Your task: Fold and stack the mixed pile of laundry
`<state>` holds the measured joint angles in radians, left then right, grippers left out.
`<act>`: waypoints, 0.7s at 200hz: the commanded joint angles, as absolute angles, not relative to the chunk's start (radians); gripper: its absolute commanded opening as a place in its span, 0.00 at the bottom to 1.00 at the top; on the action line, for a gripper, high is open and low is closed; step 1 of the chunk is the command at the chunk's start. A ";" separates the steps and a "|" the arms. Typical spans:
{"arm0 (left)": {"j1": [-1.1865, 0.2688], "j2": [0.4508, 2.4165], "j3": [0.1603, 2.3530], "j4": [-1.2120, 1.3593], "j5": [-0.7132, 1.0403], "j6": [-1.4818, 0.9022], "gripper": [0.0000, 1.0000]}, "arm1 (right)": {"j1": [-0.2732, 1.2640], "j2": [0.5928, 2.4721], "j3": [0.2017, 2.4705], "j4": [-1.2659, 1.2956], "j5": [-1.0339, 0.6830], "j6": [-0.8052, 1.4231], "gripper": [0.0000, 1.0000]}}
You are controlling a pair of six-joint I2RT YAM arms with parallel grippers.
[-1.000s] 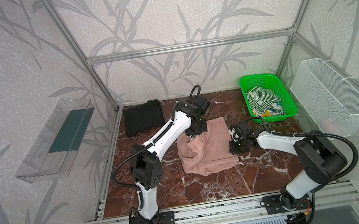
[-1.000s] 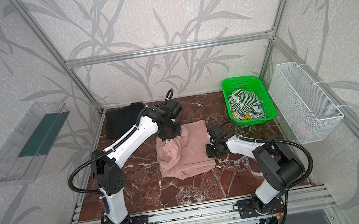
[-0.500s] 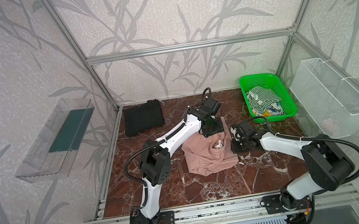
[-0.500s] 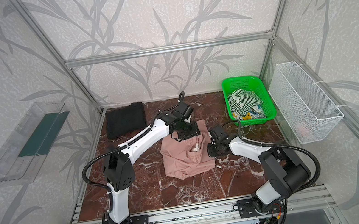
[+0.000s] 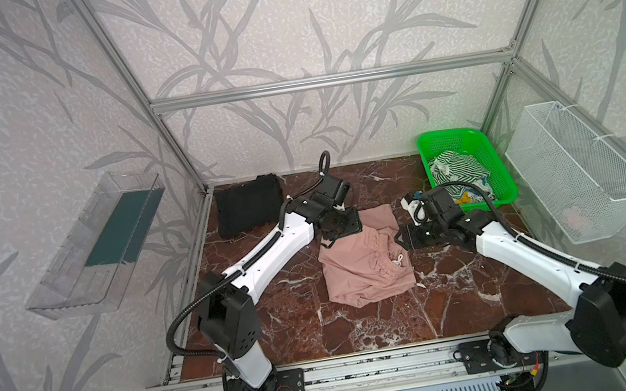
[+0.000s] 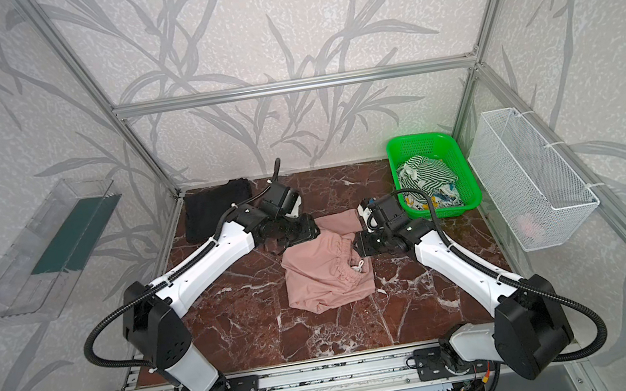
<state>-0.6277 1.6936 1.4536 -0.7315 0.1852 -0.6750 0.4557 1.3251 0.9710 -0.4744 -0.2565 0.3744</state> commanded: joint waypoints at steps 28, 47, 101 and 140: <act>-0.598 1.667 1.198 -0.579 0.213 -0.617 0.56 | 0.466 1.504 0.974 -0.398 -0.376 0.468 0.56; -0.598 1.667 1.143 -0.513 0.234 -0.621 0.55 | 0.467 1.593 0.991 -0.349 -0.403 0.486 0.58; -0.606 1.716 1.018 -0.349 0.279 -0.660 0.53 | 0.468 1.791 1.054 -0.305 -0.329 0.492 0.60; -0.610 1.776 0.999 -0.304 0.299 -0.656 0.52 | 0.469 1.873 1.062 -0.172 -0.494 0.512 0.49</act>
<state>-0.6014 1.7390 1.0096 -0.3603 0.2787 -0.6514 0.4633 1.8229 1.0550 -0.2588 -0.4038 0.4908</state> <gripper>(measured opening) 0.525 0.554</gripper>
